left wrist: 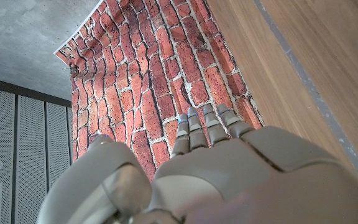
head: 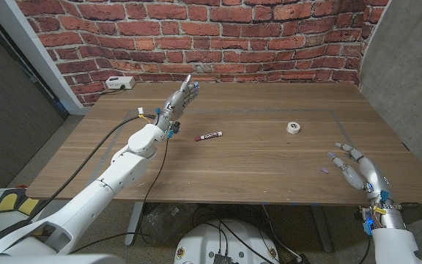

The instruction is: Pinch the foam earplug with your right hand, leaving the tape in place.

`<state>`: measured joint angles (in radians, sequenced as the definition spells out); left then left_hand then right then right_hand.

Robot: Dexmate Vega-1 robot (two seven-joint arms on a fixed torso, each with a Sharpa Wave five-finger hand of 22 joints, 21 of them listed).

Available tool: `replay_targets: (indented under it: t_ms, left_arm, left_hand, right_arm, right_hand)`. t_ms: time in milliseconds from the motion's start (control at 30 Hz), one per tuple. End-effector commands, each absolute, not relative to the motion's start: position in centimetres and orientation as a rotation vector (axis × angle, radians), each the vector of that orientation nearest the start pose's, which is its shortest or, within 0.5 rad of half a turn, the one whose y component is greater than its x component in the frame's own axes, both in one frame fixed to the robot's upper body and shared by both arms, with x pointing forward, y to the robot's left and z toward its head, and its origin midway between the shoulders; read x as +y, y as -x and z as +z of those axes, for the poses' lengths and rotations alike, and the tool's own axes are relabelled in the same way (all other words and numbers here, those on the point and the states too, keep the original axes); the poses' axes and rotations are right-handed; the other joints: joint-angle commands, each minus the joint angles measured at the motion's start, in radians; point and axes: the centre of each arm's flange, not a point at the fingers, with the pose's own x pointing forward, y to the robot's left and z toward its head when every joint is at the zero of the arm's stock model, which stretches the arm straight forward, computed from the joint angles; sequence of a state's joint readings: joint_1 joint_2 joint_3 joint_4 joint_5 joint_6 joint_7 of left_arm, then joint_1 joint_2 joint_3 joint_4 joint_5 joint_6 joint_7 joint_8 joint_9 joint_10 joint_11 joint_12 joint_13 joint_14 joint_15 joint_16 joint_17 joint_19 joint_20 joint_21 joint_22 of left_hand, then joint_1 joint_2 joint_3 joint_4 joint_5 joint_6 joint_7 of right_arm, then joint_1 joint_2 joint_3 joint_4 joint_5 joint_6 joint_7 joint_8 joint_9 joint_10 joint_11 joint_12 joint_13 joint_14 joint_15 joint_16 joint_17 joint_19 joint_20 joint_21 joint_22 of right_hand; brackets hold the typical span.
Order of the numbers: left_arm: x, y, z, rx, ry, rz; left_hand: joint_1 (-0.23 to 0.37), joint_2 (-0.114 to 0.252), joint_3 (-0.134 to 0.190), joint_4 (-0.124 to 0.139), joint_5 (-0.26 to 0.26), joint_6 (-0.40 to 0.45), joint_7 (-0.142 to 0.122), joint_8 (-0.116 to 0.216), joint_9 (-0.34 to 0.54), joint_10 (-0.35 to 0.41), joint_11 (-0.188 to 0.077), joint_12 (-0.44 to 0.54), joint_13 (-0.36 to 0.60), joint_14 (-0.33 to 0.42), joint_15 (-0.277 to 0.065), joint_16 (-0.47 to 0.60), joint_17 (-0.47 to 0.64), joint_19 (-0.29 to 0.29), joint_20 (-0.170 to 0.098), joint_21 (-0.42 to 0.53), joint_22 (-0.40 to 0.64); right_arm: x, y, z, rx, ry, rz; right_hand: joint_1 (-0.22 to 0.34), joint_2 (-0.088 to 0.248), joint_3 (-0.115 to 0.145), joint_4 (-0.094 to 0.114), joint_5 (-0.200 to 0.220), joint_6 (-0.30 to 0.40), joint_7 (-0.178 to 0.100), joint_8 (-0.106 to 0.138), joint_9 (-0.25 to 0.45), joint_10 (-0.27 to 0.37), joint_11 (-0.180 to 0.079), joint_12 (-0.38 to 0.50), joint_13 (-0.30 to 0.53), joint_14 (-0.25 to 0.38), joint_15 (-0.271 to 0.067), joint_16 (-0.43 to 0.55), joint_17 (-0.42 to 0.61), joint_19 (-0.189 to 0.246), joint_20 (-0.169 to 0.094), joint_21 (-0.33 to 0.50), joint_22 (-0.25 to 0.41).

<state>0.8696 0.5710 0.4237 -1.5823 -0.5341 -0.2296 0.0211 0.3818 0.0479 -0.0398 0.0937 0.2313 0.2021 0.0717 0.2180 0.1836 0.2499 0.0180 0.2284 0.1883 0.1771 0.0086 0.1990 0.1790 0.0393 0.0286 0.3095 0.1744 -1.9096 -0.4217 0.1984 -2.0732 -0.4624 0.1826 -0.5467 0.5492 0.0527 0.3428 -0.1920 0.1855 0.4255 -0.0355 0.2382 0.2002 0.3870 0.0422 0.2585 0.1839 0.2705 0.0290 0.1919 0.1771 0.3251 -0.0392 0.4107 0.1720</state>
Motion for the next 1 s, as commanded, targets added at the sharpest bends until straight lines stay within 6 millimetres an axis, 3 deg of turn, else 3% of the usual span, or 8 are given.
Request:
replay_targets:
  t_ms: [33,133,467,1000]
  left_arm:
    - [22.4,-60.6,2.1,-0.714,-0.110,-0.334]
    - [22.4,-60.8,2.0,-0.711,-0.108,-0.335]
    - [22.6,-61.1,2.1,-0.709,-0.108,-0.334]
    - [22.8,-61.6,2.3,-0.713,-0.095,-0.332]
  left_hand:
    - [0.008,-0.002,-0.005,0.003,-0.004,0.009,0.003,-0.001,0.002,0.012,-0.002,-0.002,0.005,0.011,-0.001,0.000,0.004,0.009,-0.004,-0.004,0.004]
    - [0.008,-0.002,-0.005,0.003,-0.004,0.009,0.003,-0.002,0.002,0.012,-0.003,-0.003,0.005,0.010,0.000,0.000,0.004,0.009,-0.005,-0.005,0.004]
    - [0.010,-0.001,-0.007,0.003,-0.005,0.010,0.004,-0.004,0.003,0.013,-0.001,-0.005,0.005,0.011,-0.001,-0.001,0.004,0.010,-0.003,-0.008,0.004]
    - [0.012,0.002,-0.009,0.003,-0.007,0.012,0.003,-0.006,0.003,0.015,0.000,-0.007,0.005,0.015,0.001,-0.002,0.005,0.012,-0.002,-0.014,0.004]
  right_arm:
    - [-35.9,-38.2,-17.4,-0.548,0.947,-0.528]
    - [-35.6,-38.4,-17.3,-0.530,0.982,-0.539]
    - [-35.2,-38.7,-16.9,-0.493,1.044,-0.565]
    - [-34.2,-39.8,-15.7,-0.380,1.123,-0.543]
  right_hand:
    - [0.070,-0.011,0.023,-0.003,0.003,0.016,-0.005,0.004,0.003,-0.001,-0.017,-0.004,0.003,0.008,-0.009,-0.004,0.000,0.015,-0.015,-0.011,0.003]
    - [0.142,-0.031,0.039,-0.003,0.004,0.028,-0.014,0.005,0.003,-0.001,-0.029,-0.008,0.003,0.007,-0.018,-0.006,-0.001,0.021,-0.020,-0.020,0.003]
    - [0.259,-0.065,0.058,0.002,0.008,0.084,-0.036,0.020,0.005,0.009,-0.050,-0.012,0.003,0.012,-0.031,-0.008,-0.001,0.037,-0.028,-0.034,0.005]
    - [0.284,-0.082,0.046,0.022,0.007,0.164,-0.044,0.042,0.007,0.012,-0.063,-0.017,0.003,0.017,-0.029,-0.006,0.001,0.043,-0.027,-0.043,0.007]
